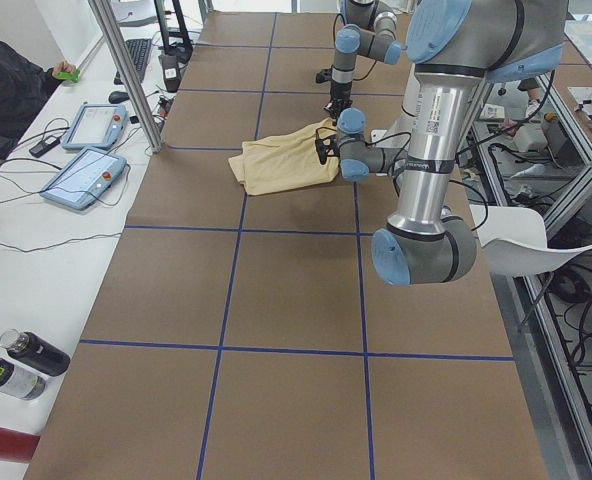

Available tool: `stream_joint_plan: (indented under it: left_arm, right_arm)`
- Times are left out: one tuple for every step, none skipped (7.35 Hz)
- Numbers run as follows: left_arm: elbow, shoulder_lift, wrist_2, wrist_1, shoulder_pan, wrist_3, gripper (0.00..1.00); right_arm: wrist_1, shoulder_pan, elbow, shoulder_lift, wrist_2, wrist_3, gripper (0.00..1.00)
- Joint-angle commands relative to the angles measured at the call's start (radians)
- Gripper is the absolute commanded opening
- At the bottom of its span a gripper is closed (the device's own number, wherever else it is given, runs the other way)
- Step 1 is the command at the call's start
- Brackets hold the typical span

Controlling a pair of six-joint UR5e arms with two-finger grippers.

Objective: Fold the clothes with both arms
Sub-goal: 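Lift the near edge with both grippers and fold it over the shirt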

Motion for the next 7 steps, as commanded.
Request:
stream_joint_plan:
  left_arm:
    - [-0.123,0.005,-0.049,0.023,0.006,0.0,0.0]
    - [-0.178,-0.005,-0.101,0.122,0.003,0.0,0.0]
    - [-0.202,-0.027,-0.112,0.208,-0.009,0.002,0.0]
    - [-0.176,-0.06,-0.111,0.227,-0.049,0.005,0.0]
    - [-0.118,-0.1,-0.109,0.23,-0.092,0.051,0.0]
    - [-0.036,-0.154,-0.106,0.244,-0.136,0.095,0.0]
    - [0.037,-0.197,-0.105,0.25,-0.187,0.138,0.0]
  right_arm:
    - [-0.141,-0.068,0.156,-0.014,-0.036,0.0,0.0]
    - [-0.16,-0.064,0.17,-0.014,-0.036,0.0,0.0]
    - [-0.16,-0.047,0.16,-0.014,-0.036,-0.005,0.0]
    - [-0.157,-0.026,0.138,0.0,-0.05,-0.017,0.0]
    - [-0.146,-0.01,0.1,0.007,-0.123,-0.055,0.0]
    - [-0.145,0.026,0.036,0.06,-0.14,-0.092,0.0]
    - [-0.104,0.077,-0.048,0.111,-0.141,-0.098,0.0]
